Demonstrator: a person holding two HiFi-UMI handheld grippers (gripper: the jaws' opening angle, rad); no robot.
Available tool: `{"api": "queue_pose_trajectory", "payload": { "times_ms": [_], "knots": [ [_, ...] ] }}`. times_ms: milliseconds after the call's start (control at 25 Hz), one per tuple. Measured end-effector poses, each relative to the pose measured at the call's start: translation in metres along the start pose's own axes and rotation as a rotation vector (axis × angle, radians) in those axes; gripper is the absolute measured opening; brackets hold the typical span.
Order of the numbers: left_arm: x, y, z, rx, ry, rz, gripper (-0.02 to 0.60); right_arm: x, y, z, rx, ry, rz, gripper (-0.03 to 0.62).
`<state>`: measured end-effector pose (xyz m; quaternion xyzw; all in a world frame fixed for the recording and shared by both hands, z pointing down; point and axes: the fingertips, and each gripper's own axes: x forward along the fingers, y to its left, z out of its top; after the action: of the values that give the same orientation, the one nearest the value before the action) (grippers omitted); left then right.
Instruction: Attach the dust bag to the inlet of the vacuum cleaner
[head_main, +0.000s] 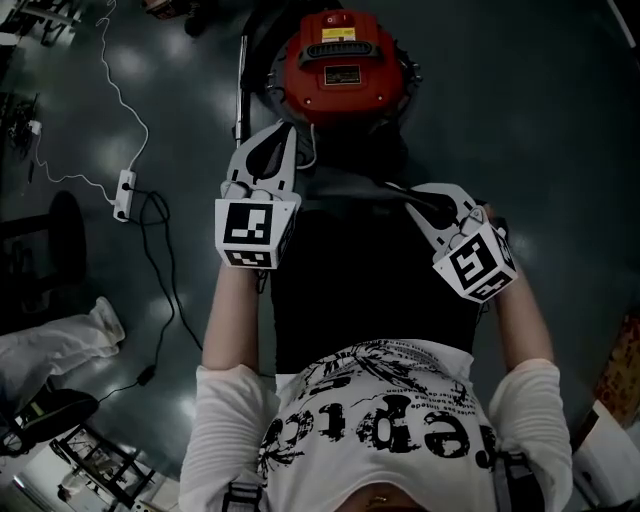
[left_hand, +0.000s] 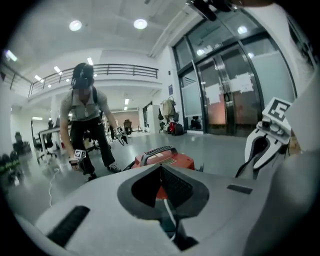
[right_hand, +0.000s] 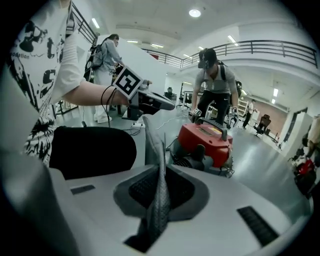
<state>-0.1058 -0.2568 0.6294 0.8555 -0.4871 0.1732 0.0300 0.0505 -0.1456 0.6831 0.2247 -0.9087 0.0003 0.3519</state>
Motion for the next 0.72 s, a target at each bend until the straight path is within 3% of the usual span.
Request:
{"api": "queue_pose_trajectory", "payload": {
  "times_ms": [160, 360, 600, 720],
  "knots": [
    [0.02, 0.004, 0.004, 0.108, 0.024, -0.015, 0.015, 0.012, 0.006, -0.008, -0.014, 0.019, 0.019, 0.028],
    [0.07, 0.02, 0.01, 0.277, 0.092, -0.07, 0.116, 0.024, 0.01, -0.01, -0.017, 0.02, 0.033, 0.028],
    [0.123, 0.033, 0.014, 0.477, 0.131, -0.081, 0.118, 0.037, 0.008, -0.018, -0.011, 0.005, 0.009, 0.028],
    [0.138, 0.025, 0.007, 0.578, 0.187, -0.151, 0.118, 0.042, 0.006, -0.023, 0.002, 0.007, 0.022, 0.028]
  ]
}}
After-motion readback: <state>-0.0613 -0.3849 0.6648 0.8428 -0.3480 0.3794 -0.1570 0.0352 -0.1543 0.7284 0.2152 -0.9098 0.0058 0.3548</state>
